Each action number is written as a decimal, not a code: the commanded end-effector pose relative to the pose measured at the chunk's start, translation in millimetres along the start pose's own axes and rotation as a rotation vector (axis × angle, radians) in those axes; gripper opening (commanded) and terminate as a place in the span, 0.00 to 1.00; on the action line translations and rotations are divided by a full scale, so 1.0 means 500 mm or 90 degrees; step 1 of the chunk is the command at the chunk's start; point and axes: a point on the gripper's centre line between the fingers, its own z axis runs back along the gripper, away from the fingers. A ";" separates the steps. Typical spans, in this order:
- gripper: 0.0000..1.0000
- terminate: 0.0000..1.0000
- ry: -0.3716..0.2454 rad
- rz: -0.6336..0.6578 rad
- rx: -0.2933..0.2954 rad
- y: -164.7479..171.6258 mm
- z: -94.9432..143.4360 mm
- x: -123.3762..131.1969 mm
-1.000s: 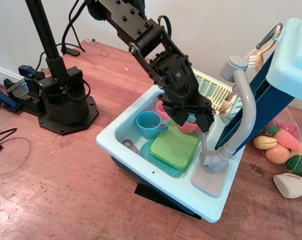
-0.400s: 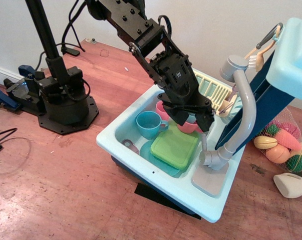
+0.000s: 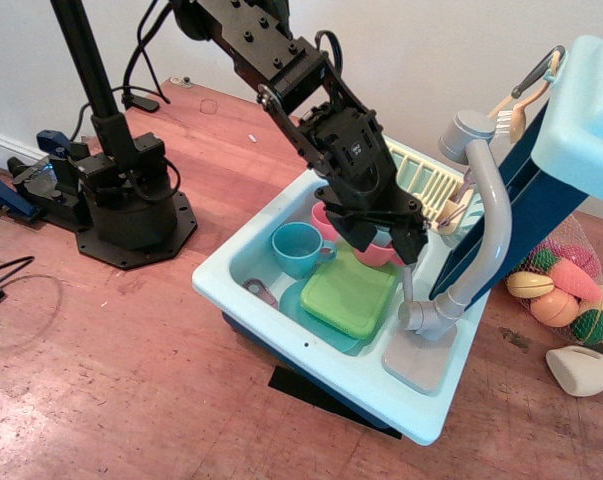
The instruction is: Turn lever vertical to front
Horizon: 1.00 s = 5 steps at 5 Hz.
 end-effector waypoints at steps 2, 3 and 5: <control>1.00 0.00 -0.006 0.001 -0.022 -0.019 0.013 0.019; 1.00 0.00 -0.006 0.001 -0.022 -0.019 0.013 0.019; 1.00 1.00 -0.006 0.001 -0.022 -0.019 0.013 0.019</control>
